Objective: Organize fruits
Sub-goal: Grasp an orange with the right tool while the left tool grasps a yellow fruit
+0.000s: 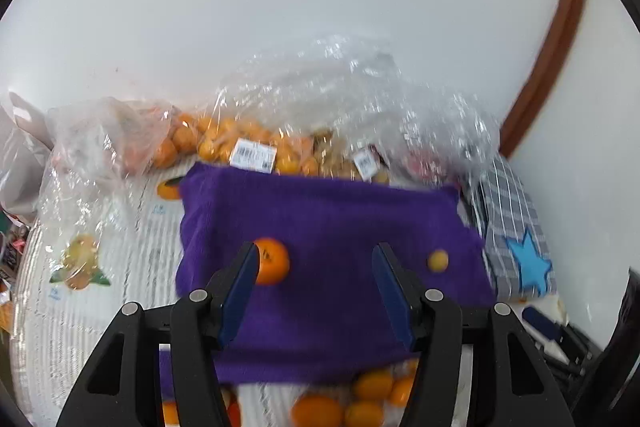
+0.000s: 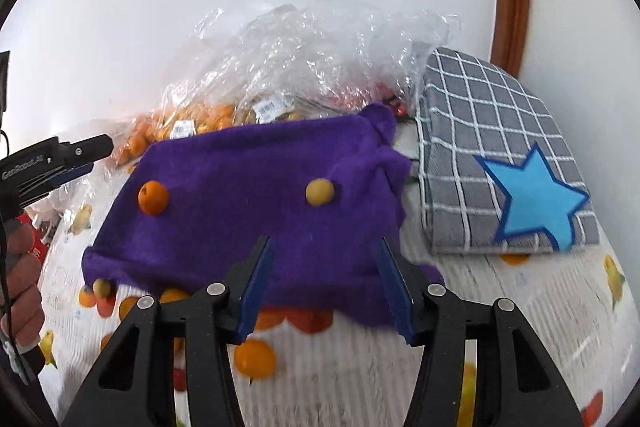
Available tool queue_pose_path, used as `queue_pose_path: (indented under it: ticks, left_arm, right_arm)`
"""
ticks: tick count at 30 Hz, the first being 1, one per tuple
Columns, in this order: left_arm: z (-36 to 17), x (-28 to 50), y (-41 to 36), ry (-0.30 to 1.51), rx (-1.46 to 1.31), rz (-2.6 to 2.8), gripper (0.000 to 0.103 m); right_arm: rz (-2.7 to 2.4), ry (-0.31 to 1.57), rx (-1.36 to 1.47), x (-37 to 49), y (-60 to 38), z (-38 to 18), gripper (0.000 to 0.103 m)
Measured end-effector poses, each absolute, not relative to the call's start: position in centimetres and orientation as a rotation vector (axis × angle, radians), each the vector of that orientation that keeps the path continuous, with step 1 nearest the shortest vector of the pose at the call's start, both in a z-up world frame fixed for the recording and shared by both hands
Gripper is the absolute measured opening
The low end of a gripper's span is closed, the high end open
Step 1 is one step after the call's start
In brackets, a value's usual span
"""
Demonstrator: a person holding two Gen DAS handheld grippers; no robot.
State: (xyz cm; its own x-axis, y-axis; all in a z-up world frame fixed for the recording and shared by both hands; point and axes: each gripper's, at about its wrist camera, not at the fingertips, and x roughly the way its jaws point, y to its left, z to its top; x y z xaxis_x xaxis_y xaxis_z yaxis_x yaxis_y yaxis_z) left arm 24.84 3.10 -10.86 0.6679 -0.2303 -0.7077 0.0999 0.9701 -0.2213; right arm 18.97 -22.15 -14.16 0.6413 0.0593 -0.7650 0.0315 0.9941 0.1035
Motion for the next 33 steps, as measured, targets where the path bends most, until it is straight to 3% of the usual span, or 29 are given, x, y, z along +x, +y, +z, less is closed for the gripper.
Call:
queue_pose_path:
  ticks: [3, 22, 26, 33]
  left_arm:
    - [-11.2, 23.5, 3.7, 0.839, -0.116, -0.179, 0.056]
    - [-17.8, 16.4, 11.2, 0.887, -0.275, -0.045, 0.056]
    - [-18.8, 15.8, 10.7, 0.895, -0.258, -0.056, 0.058]
    - [-20.3, 16.4, 8.7, 0.919, -0.172, -0.013, 0.058]
  right_arm:
    - [0.022, 0.889, 0.121, 17.8, -21.6, -14.3, 0.049]
    - [0.182, 0.961, 0.047, 14.9, -17.4, -20.2, 0.045]
    - [0.177, 0.97, 0.009, 15.5, -17.1, -21.2, 0.031]
    - [0.16, 0.907, -0.041, 14.5, -19.2, -20.5, 0.031]
